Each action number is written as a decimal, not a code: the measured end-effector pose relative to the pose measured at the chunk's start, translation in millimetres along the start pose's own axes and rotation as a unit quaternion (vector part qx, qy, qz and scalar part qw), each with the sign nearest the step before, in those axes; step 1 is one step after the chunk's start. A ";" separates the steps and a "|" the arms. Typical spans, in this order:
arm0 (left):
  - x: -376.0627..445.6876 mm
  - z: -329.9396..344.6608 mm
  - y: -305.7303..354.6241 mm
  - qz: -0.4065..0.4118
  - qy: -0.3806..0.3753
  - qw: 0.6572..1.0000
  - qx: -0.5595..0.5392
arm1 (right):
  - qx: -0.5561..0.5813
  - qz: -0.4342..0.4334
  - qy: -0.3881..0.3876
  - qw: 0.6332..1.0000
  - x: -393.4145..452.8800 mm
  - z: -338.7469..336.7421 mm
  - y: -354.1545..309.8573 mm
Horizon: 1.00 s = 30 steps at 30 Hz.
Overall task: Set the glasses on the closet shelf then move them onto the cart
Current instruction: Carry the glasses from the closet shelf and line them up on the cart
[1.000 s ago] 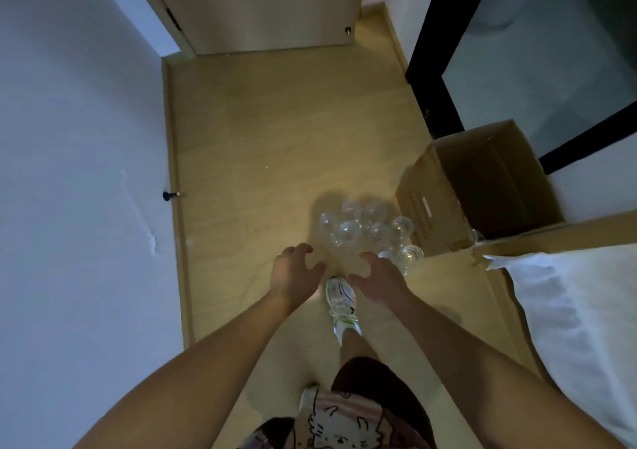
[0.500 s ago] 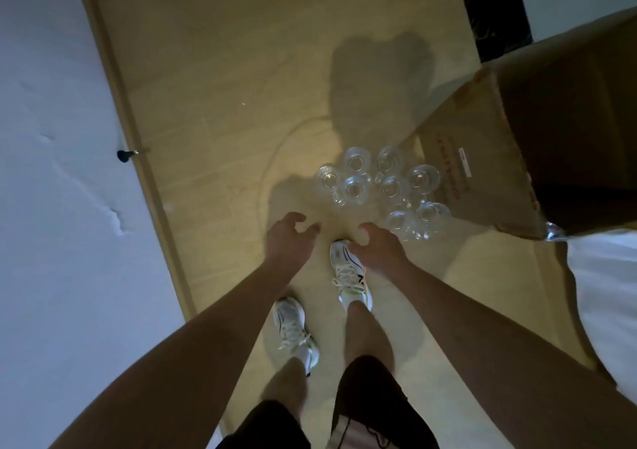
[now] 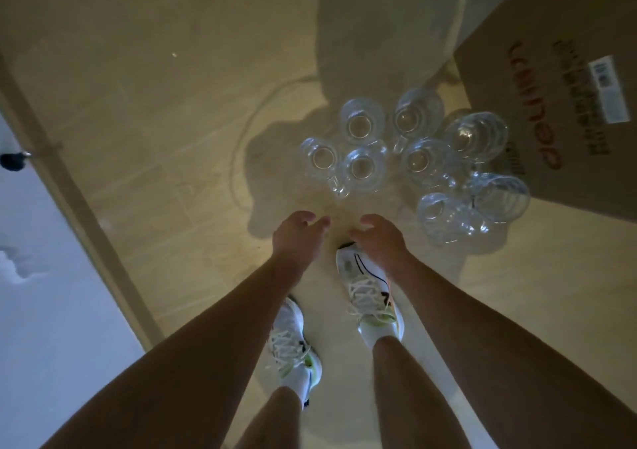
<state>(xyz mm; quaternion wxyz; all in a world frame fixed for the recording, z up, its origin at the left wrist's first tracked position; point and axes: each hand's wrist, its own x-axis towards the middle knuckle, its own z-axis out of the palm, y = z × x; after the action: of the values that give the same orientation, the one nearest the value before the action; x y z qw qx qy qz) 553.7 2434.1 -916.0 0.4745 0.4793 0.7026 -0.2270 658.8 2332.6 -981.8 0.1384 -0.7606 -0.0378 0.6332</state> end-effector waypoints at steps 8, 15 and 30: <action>81.6 44.2 -2.6 -0.025 -0.014 0.989 -0.147 | 0.391 0.028 -0.030 0.920 68.7 35.8 14.0; 106.5 59.5 19.4 -0.078 -0.070 0.955 -0.278 | 0.499 0.019 -0.068 0.864 93.7 48.7 3.7; 113.7 62.1 10.6 -0.108 -0.063 0.939 -0.320 | 0.478 0.042 -0.050 0.876 77.0 41.0 26.7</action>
<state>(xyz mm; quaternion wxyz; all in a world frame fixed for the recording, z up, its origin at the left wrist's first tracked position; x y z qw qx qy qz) 580.7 2442.7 -1042.8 0.6186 0.2081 0.7545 -0.0691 630.9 2331.6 -1068.7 0.4567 -0.5698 0.2948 0.6163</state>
